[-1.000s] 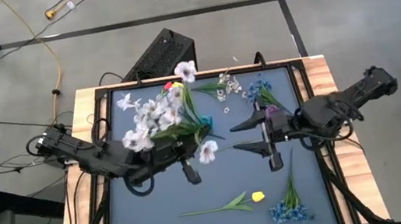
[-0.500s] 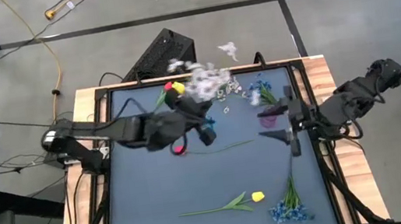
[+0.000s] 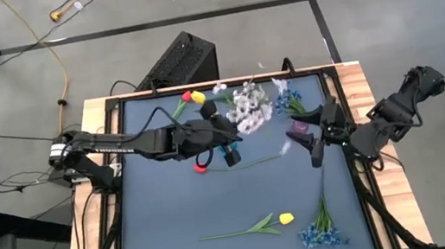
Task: Sort flowers into vase by color
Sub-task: Put the bottom white flowers into the blue vase
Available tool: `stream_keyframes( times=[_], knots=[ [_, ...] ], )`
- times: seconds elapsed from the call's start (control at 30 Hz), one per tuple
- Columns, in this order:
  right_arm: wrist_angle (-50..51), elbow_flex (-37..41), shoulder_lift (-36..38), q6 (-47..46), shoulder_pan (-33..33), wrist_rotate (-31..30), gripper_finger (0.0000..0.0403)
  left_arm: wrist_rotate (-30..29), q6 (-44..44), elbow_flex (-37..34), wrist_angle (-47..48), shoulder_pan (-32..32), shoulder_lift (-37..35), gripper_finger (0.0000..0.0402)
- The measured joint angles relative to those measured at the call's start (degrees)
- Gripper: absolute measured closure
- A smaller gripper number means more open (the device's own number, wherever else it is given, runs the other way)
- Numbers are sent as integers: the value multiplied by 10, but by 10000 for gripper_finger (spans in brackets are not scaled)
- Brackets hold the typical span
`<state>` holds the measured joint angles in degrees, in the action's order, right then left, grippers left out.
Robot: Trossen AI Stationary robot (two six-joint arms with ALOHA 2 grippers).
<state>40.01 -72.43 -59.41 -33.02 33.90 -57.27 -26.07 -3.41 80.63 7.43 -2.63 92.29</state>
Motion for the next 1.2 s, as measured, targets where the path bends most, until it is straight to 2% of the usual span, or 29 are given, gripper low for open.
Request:
stream_keyframes(
  times=[0.13, 0.4, 0.57, 0.83, 1.0, 1.2],
  knots=[
    [-6, 19, -6, -23, -3, -1, 133, 5, 21, -17, 1, 15, 0, 401],
    [-3, 35, -10, -25, -6, 0, 133, 1, 41, -86, -87, 38, 0, 401],
    [-2, 35, -9, -17, -7, 0, 133, -26, 23, -96, -89, 38, 0, 401],
    [0, 35, -10, -12, -27, 1, 133, -29, 46, -103, -93, 41, 7, 401],
    [1, 35, -10, -11, -31, 4, 133, -31, 67, -194, -199, 37, 7, 401],
    [1, 35, -10, -11, -31, 6, 133, -48, 55, -273, -260, 34, 7, 401]
  ],
)
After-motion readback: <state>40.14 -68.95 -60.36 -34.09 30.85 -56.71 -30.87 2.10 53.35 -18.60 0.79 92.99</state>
